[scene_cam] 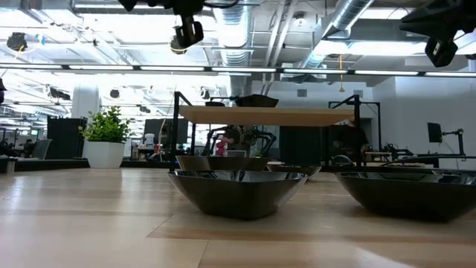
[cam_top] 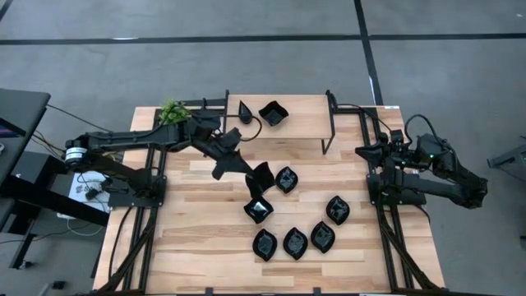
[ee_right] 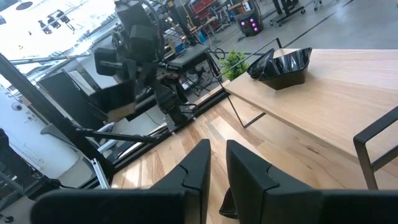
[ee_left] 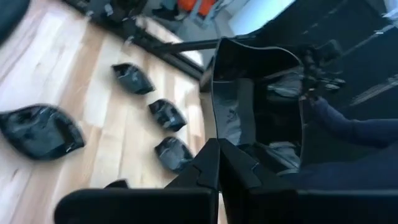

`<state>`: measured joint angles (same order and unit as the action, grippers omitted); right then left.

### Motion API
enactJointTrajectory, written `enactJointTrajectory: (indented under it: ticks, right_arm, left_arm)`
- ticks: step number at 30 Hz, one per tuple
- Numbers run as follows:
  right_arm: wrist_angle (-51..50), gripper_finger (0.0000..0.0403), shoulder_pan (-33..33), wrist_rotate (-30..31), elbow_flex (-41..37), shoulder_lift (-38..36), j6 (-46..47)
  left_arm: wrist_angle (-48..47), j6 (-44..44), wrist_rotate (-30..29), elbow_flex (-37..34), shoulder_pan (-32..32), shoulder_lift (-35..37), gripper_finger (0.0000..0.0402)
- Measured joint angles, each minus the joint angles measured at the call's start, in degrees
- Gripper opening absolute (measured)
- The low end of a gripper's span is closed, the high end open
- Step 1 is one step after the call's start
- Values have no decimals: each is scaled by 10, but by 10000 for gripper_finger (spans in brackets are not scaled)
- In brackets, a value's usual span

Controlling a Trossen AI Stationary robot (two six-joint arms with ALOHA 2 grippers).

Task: Pick & Place Mini shaped plates
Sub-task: Stack the distorted square plate on top of the distorted square plates on the shelf

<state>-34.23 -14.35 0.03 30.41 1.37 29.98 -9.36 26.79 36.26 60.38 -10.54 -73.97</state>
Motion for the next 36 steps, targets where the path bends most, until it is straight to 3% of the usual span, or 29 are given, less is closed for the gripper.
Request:
enactJointTrajectory:
  ticks: [8, 18, 24, 36]
  right_arm:
    - [0, 48, 0, 0, 0, 0, 0]
    - [0, 48, 0, 0, 0, 0, 0]
    - [0, 48, 0, 0, 0, 0, 0]
    - [0, 48, -1, 0, 0, 0, 0]
  left_arm:
    - [43, 21, -2, 0, 0, 0, 2]
    - [14, 50, -191, 39, -20, 0, 2]
    - [-125, -2, -282, 127, -37, -12, 2]
    - [-295, -145, -294, 375, -117, -184, 2]
